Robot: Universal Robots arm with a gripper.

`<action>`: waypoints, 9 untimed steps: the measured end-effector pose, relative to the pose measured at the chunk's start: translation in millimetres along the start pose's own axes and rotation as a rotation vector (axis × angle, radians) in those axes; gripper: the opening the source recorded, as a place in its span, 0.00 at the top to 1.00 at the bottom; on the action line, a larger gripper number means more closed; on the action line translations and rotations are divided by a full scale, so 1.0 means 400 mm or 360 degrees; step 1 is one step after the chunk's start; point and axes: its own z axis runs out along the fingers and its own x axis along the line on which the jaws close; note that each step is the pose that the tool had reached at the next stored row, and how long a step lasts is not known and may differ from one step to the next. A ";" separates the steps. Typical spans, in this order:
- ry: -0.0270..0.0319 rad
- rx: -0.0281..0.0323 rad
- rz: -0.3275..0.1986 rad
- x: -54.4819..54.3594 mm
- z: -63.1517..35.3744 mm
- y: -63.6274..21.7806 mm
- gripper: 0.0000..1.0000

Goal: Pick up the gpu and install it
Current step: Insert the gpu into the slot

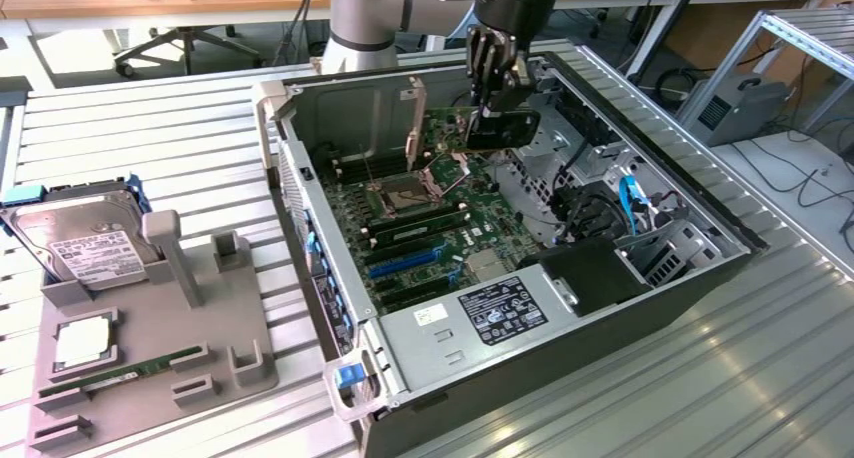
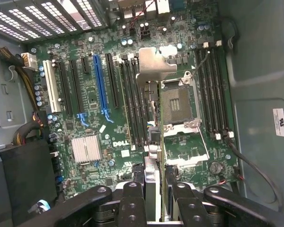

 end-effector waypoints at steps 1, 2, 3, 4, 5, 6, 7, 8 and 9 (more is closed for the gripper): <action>0.00000 0.00002 -0.0003 0.000 0.000 0.000 0.73; 0.00000 0.00004 -0.0006 0.000 0.000 0.000 0.73; 0.00001 0.00005 -0.0008 0.000 0.000 0.000 0.73; 0.00000 0.00008 -0.0012 0.000 0.000 0.000 0.73; 0.00000 0.00009 -0.0014 0.000 0.000 0.000 0.73; 0.00001 0.00011 -0.0018 0.000 0.000 0.000 0.73; 0.00003 0.00012 -0.0021 0.000 0.000 0.000 0.73; 0.00003 0.00014 -0.0024 0.000 0.000 0.000 0.73; 0.00003 0.00015 -0.0027 0.000 0.000 0.000 0.73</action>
